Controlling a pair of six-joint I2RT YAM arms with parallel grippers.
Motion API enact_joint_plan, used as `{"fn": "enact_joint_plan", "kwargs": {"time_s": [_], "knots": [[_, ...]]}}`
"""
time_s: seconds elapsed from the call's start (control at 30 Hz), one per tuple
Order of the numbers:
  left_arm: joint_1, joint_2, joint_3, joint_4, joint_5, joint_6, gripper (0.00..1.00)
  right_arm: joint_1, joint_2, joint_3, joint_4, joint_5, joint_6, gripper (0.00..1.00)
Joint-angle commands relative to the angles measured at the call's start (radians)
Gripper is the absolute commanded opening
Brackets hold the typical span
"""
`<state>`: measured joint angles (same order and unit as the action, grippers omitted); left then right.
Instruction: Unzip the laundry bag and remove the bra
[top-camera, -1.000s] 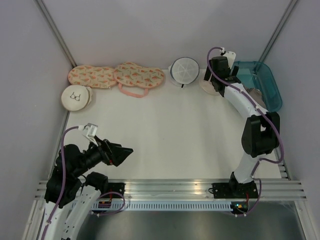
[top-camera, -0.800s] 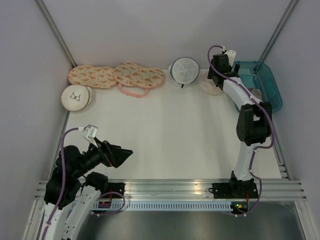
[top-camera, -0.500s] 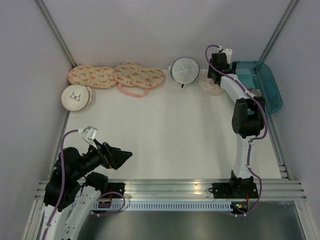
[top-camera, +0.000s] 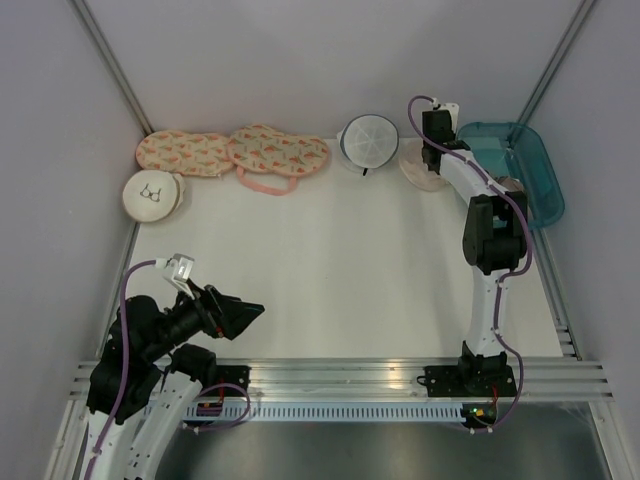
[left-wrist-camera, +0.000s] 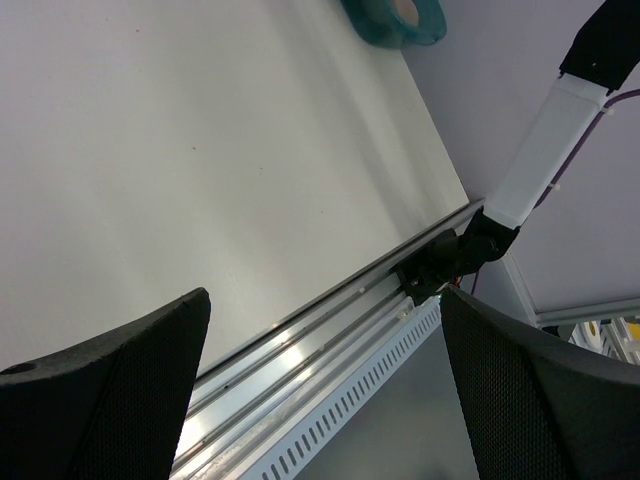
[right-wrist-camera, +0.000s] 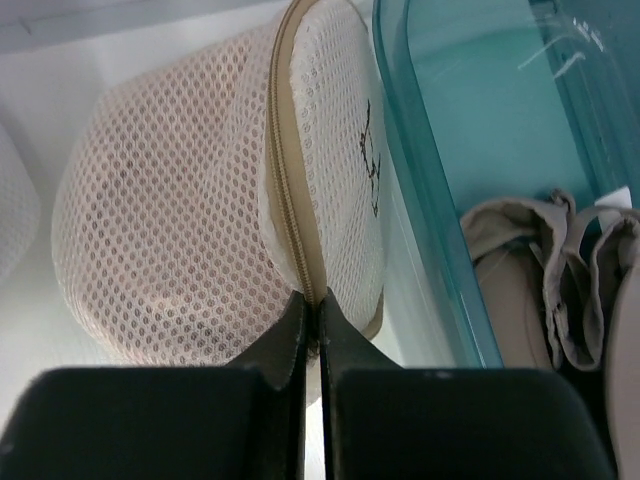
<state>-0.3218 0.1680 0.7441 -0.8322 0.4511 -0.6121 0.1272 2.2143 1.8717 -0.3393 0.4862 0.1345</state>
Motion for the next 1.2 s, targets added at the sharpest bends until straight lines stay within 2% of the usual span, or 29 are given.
{"fn": "enact_joint_plan", "kwargs": {"time_s": [0.0,0.13,0.27,0.47,0.53,0.63,0.9,1.0,1.17], "knots": [[0.001,-0.010,0.002,0.004,0.000,-0.040,1.00,0.002,-0.165,-0.086,-0.014,-0.020,0.037,0.00],[0.001,-0.005,-0.011,0.031,0.023,-0.048,1.00,0.028,-0.382,-0.290,-0.013,-0.093,0.086,0.01],[0.001,0.007,-0.006,0.042,0.037,-0.041,1.00,0.086,-0.502,-0.356,-0.110,-0.103,0.093,0.01],[0.001,0.002,-0.002,0.051,0.032,-0.035,1.00,0.222,-0.711,-0.534,-0.208,-0.231,0.036,0.00],[0.001,0.001,-0.005,0.053,0.031,-0.034,1.00,0.281,-0.767,-0.584,-0.239,-0.332,-0.007,0.00],[0.003,-0.001,-0.009,0.053,0.026,-0.032,1.00,0.370,-0.829,-0.632,-0.280,-0.360,-0.041,0.01],[0.003,-0.019,-0.018,0.056,-0.028,-0.063,1.00,0.649,-0.855,-0.695,-0.300,-0.295,-0.168,0.00],[0.001,-0.019,-0.032,0.053,-0.066,-0.086,0.99,0.741,-0.854,-0.695,-0.279,-0.279,-0.196,0.00],[0.001,0.002,-0.034,0.024,-0.124,-0.100,0.99,0.891,-0.880,-0.698,-0.334,-0.248,-0.188,0.01]]}}
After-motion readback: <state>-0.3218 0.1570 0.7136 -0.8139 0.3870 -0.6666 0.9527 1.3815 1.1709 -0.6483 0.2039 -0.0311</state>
